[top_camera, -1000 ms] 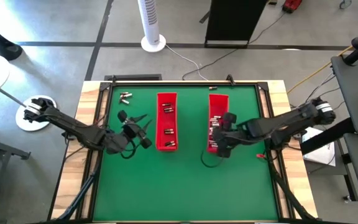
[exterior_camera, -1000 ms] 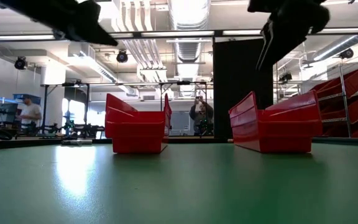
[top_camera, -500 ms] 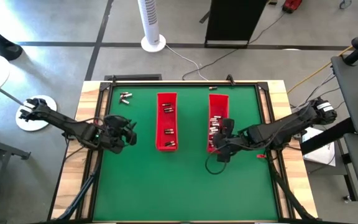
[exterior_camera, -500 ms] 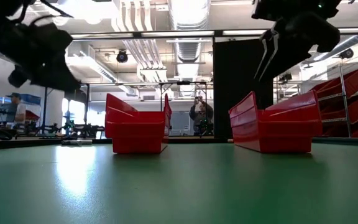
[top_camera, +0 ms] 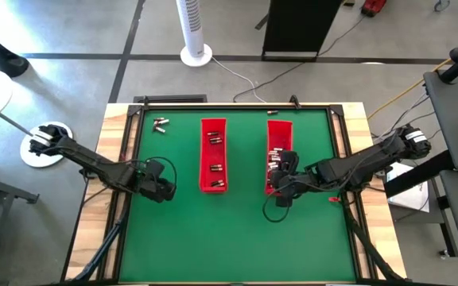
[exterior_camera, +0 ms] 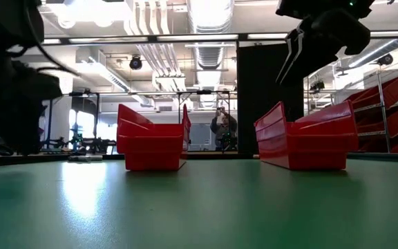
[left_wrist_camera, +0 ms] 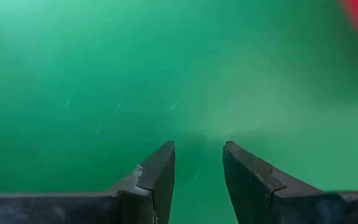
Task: Sort batteries
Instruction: Put the silver battery into the right red bin
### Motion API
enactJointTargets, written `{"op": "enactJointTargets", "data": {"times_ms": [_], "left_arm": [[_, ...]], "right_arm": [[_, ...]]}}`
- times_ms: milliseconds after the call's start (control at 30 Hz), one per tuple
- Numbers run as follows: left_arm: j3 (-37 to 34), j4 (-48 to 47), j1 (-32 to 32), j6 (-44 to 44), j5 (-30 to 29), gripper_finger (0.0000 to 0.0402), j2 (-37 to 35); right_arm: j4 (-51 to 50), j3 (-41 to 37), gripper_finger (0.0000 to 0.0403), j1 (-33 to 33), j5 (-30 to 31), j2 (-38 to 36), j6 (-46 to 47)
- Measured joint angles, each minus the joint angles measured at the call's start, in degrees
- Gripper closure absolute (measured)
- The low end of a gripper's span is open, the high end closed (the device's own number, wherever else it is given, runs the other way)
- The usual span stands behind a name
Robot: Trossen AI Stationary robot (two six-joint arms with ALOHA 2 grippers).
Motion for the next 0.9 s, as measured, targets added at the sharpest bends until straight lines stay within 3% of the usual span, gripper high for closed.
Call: {"op": "enactJointTargets", "data": {"times_ms": [133, 400, 733, 900], "left_arm": [[0.0, -2.7, 0.0, -7.6, 3.8, 0.0285, 3.5], [0.0, -4.1, 0.0, -12.9, 9.7, 0.0285, 6.2], [7.0, -5.9, -0.1, -9.2, 7.4, 0.0285, 7.0], [9.8, -5.7, -2.2, -10.3, 11.4, 0.0285, 10.0]], "right_arm": [[0.0, -0.2, 0.0262, 0.0, 0.0, 0.0, 0.0], [0.0, -0.3, 0.0271, 0.0, 0.0, 0.0, -0.1], [1.3, -0.4, 0.0254, -0.3, 0.0, 0.0, -2.6], [1.4, -0.6, 0.025, -0.8, 0.1, 0.0, -2.6]]}}
